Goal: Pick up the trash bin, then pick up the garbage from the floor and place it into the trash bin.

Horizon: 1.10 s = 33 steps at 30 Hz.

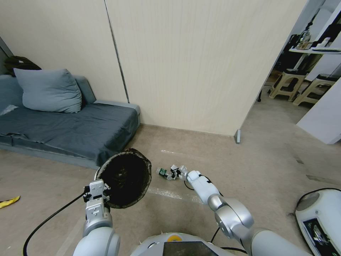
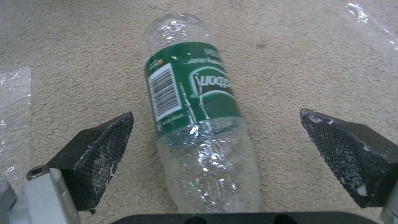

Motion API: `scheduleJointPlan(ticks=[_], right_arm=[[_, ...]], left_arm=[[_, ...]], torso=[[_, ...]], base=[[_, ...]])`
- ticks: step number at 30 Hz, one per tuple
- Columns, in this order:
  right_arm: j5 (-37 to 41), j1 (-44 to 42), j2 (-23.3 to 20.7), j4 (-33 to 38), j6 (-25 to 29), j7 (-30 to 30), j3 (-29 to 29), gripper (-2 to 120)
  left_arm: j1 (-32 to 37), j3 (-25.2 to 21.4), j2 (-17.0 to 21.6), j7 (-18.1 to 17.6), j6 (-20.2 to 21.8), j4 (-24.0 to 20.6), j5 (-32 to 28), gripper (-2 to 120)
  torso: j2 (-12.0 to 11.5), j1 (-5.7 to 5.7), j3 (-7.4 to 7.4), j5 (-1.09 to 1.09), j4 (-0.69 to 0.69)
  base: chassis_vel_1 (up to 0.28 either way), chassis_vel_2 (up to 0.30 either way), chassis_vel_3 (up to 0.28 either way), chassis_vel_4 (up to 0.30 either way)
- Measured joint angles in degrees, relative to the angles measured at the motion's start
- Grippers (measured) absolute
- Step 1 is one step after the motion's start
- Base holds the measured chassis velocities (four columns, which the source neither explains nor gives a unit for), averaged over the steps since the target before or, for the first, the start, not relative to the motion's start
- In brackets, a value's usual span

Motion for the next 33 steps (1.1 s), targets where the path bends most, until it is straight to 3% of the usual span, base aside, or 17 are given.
scheduleJointPlan(ticks=[26,33], right_arm=[[0.3,-0.4,0.3,-1.7,-3.6,1.6,1.7,100],[0.5,-0.7,0.3,-1.8,-3.6,1.6,2.0,86]], left_arm=[[0.2,0.4,-0.3,0.0,-0.4,0.0,1.1,0],[0.3,0.4,-0.4,0.0,-0.4,0.0,1.2,0]], torso=[[0.0,0.00,0.00,0.00,0.00],[0.0,0.00,0.00,0.00,0.00]], base=[[0.000,0.000,0.000,0.000],[0.000,0.000,0.000,0.000]])
